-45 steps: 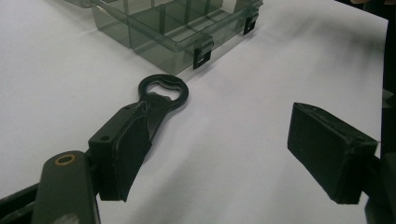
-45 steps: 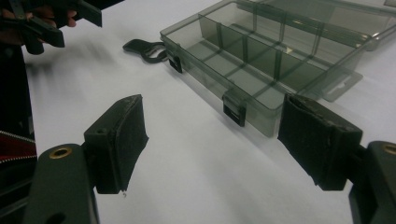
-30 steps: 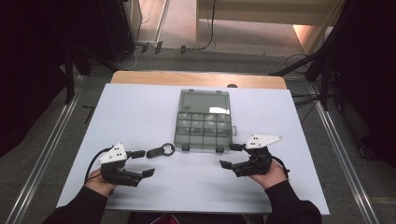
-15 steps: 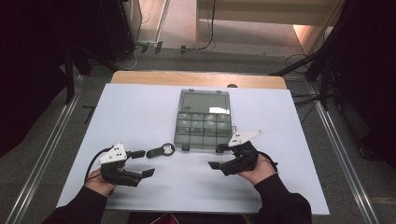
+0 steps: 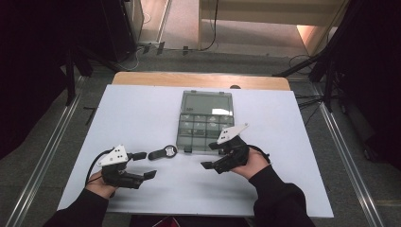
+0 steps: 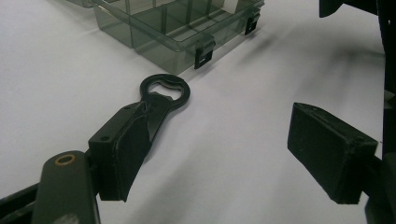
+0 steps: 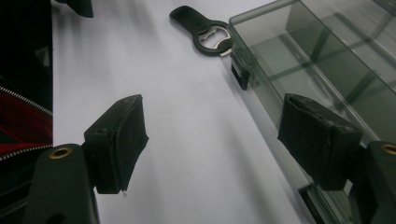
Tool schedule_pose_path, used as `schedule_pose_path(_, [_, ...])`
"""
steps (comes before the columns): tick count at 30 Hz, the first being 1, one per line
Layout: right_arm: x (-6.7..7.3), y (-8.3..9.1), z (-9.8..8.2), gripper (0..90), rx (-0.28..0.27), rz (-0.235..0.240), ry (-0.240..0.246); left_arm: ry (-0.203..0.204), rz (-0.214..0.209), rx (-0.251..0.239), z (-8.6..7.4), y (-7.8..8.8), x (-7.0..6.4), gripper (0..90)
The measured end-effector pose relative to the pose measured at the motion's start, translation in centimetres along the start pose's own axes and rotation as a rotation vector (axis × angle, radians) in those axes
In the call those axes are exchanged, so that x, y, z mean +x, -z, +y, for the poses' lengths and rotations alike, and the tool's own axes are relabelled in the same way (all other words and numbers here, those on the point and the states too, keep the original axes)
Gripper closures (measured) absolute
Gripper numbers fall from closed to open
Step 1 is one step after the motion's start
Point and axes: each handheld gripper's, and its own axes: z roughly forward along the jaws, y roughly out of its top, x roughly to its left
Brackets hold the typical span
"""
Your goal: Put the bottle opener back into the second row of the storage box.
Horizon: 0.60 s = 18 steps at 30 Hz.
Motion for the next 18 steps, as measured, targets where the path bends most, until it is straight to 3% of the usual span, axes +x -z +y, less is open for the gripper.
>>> schedule_pose_path(6, [-0.2,-1.3,1.6,24.9,0.015,0.050,0.050,0.017,-0.012,-0.008,0.0,0.1,0.1,21.1])
schedule_pose_path(18, [-0.3,-3.1,4.3,24.9,0.022,0.114,0.100,0.016,-0.012,-0.002,-0.1,0.0,0.1,21.1])
